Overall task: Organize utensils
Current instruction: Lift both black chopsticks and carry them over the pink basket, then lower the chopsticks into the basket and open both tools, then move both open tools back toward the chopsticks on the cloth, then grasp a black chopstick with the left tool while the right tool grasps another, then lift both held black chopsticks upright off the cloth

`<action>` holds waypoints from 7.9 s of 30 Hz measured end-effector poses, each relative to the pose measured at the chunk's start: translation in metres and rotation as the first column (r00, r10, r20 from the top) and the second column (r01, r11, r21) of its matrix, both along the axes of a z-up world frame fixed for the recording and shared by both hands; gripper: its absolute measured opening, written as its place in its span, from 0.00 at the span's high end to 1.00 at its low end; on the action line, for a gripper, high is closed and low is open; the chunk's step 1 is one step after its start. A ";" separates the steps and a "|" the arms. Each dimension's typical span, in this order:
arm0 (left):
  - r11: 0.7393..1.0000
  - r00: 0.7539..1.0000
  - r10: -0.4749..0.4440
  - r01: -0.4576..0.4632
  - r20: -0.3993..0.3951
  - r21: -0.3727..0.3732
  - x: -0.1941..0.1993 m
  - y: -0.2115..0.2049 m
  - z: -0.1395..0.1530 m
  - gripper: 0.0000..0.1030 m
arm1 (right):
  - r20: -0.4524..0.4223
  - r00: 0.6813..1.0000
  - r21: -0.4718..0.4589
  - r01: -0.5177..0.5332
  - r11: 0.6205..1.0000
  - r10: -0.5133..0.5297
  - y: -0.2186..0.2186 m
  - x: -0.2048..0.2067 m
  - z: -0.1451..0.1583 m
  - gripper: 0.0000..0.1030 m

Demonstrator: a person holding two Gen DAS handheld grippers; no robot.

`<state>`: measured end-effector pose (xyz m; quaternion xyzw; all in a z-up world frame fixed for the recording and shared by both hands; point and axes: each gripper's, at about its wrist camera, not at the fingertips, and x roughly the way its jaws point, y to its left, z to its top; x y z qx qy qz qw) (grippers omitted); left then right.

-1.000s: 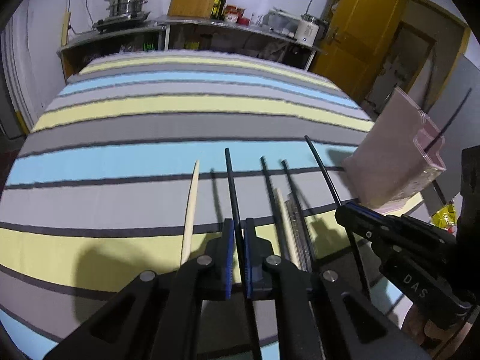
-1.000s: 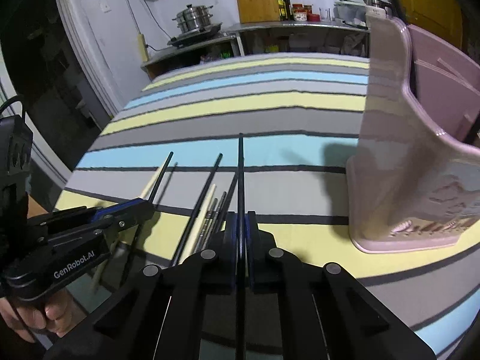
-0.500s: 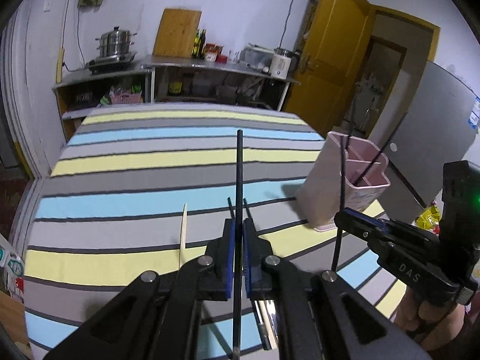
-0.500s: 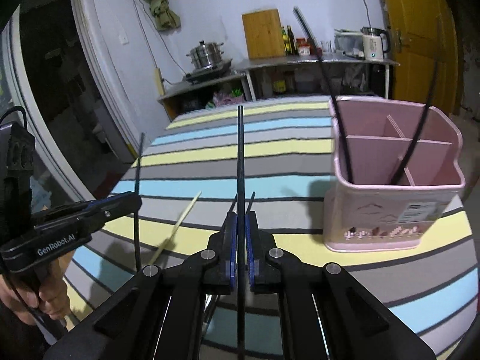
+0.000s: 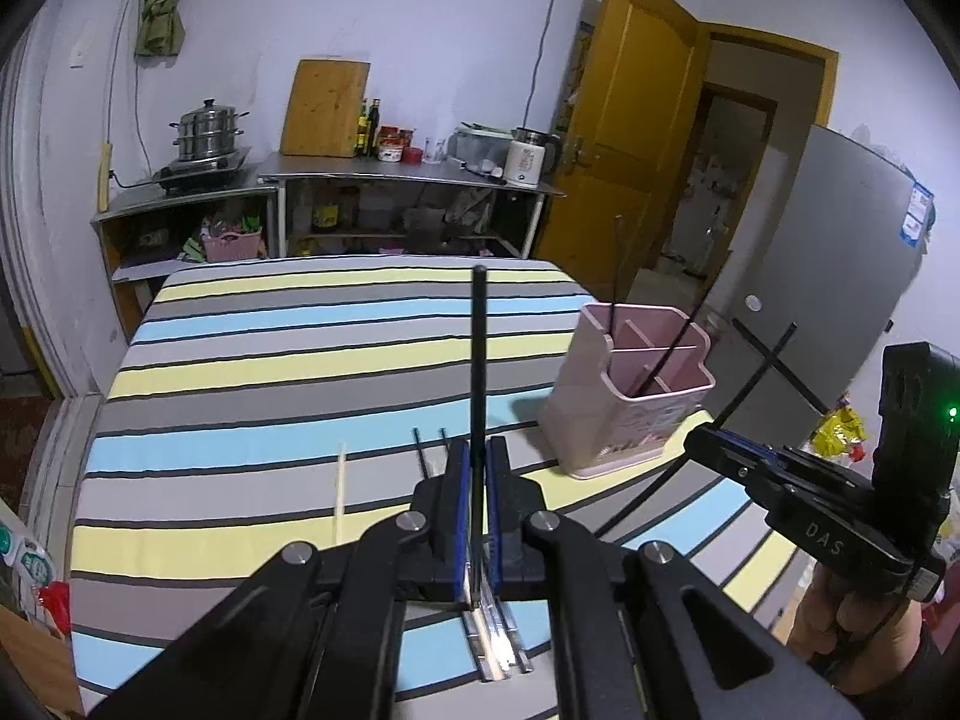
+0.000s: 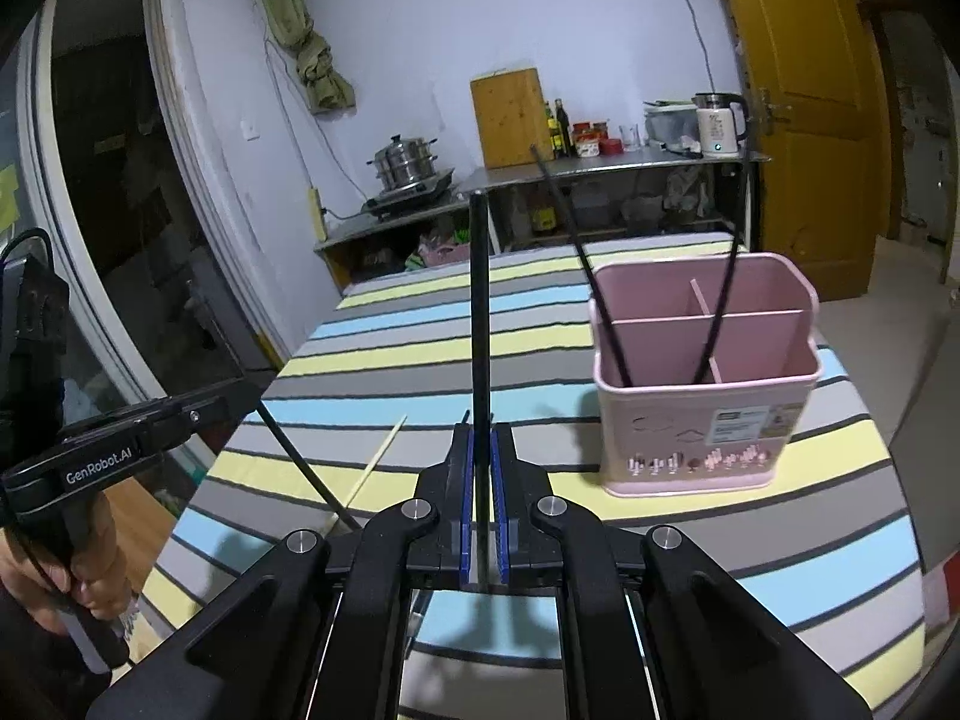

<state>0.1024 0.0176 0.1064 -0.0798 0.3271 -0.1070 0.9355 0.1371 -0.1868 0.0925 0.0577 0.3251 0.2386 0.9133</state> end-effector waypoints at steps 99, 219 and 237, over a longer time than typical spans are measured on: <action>0.997 0.994 -0.075 0.075 0.082 0.001 0.023 -0.068 -0.017 0.89 | 0.039 0.985 -0.001 0.169 0.986 -0.168 -0.074 0.007 -0.007 0.81; 0.986 0.940 0.116 -0.148 -0.321 -0.078 0.081 0.032 -0.157 0.88 | -0.274 0.961 -0.194 -0.078 0.978 0.023 0.094 0.102 -0.137 0.83; 0.993 0.952 0.106 -0.118 -0.286 -0.023 0.076 0.024 -0.135 0.94 | -0.247 0.967 -0.154 -0.098 0.983 0.057 0.086 0.087 -0.119 0.94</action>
